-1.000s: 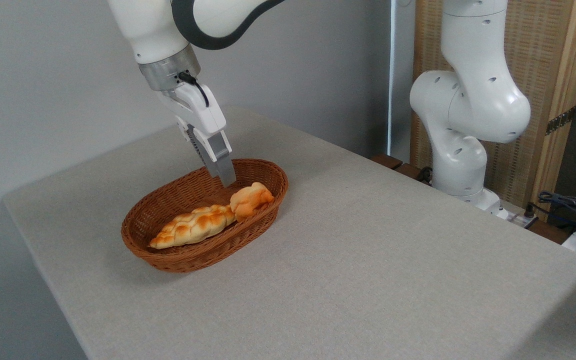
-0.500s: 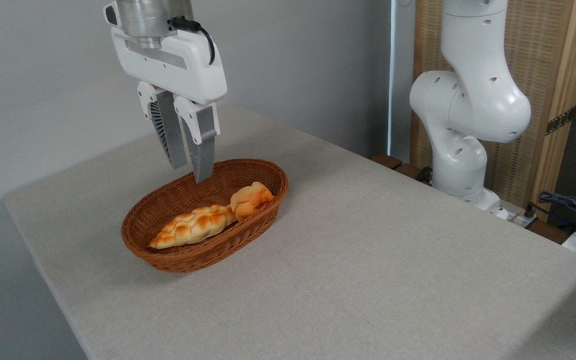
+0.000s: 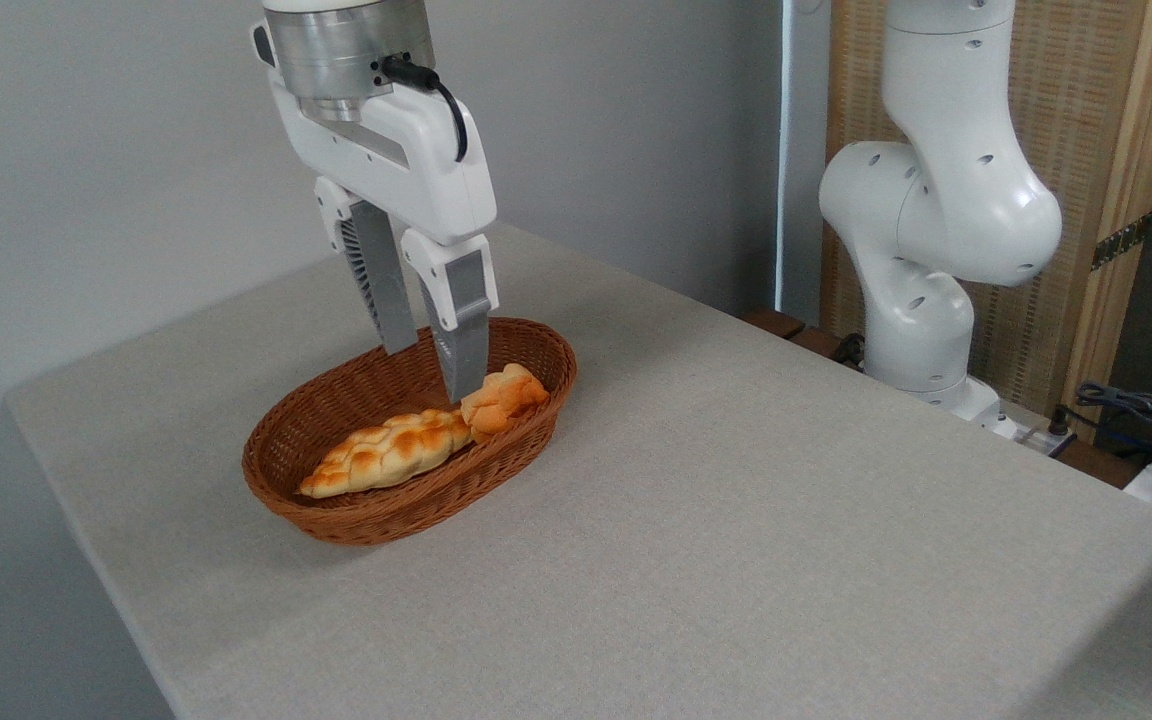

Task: Put bread into the basket

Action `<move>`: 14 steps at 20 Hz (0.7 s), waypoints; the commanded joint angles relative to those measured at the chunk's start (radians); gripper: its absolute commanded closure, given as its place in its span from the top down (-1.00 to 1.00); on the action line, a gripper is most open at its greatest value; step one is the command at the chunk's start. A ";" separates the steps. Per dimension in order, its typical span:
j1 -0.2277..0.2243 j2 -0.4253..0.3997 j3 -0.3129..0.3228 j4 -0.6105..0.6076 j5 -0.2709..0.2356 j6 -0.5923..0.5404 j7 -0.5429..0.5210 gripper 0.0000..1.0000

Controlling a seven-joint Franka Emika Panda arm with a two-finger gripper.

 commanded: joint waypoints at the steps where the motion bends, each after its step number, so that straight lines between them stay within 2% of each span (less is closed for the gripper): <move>1: -0.008 0.004 0.010 0.017 -0.019 -0.063 0.018 1.00; 14: -0.010 0.001 0.010 -0.004 -0.022 0.027 0.014 1.00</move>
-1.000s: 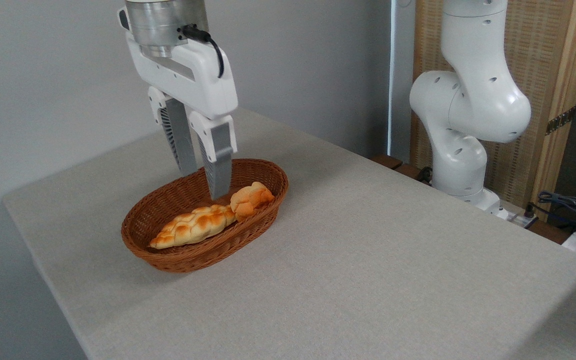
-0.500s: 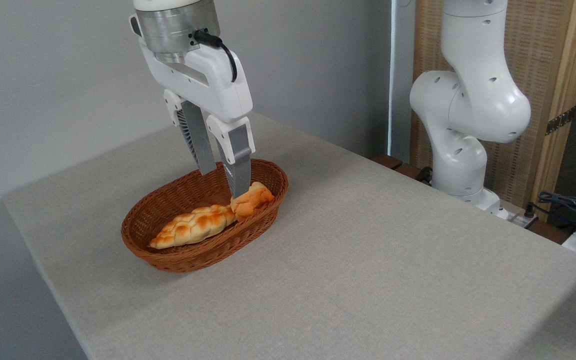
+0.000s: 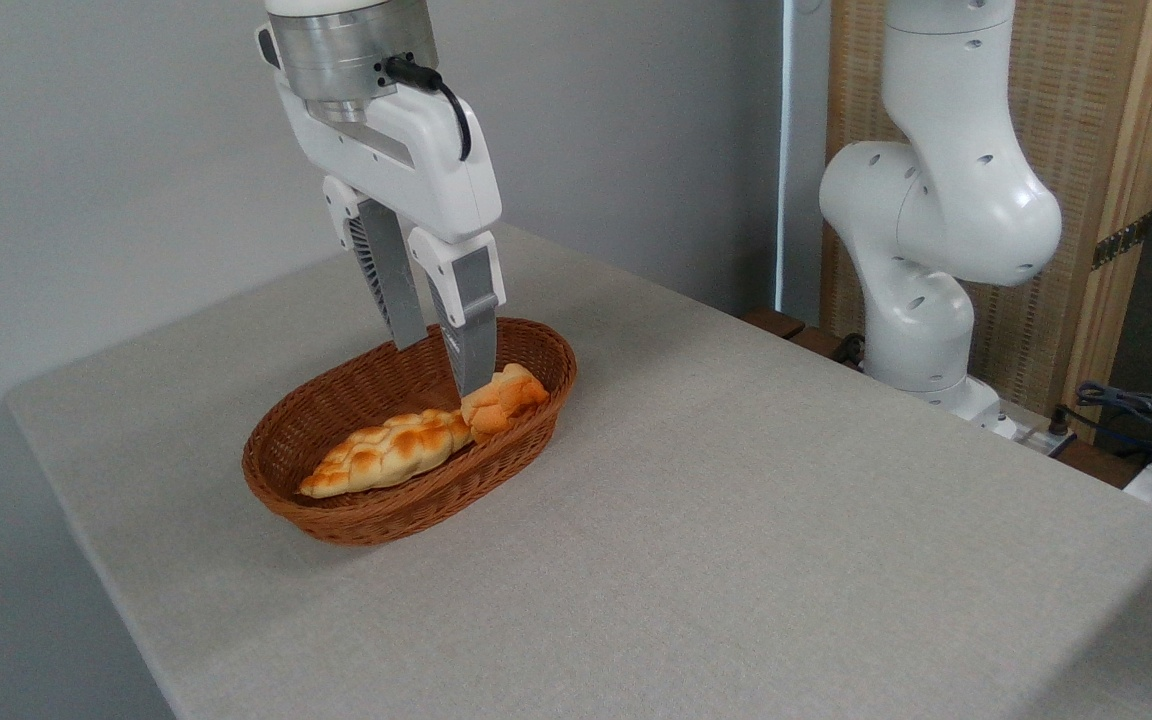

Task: Put bread into the basket

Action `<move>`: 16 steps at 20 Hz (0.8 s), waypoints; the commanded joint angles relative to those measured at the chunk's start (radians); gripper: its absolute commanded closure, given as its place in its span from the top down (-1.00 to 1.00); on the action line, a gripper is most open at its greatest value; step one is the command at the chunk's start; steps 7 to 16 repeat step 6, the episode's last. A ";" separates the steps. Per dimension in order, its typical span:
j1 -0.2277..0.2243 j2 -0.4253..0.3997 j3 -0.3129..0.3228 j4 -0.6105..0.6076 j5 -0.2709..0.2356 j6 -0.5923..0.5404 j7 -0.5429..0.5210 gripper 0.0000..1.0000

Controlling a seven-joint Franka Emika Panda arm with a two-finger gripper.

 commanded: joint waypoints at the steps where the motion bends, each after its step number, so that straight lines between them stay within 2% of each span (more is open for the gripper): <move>1: -0.007 -0.006 0.008 -0.014 -0.022 0.042 0.014 1.00; 16: -0.005 -0.023 0.011 -0.038 -0.022 0.059 0.014 1.00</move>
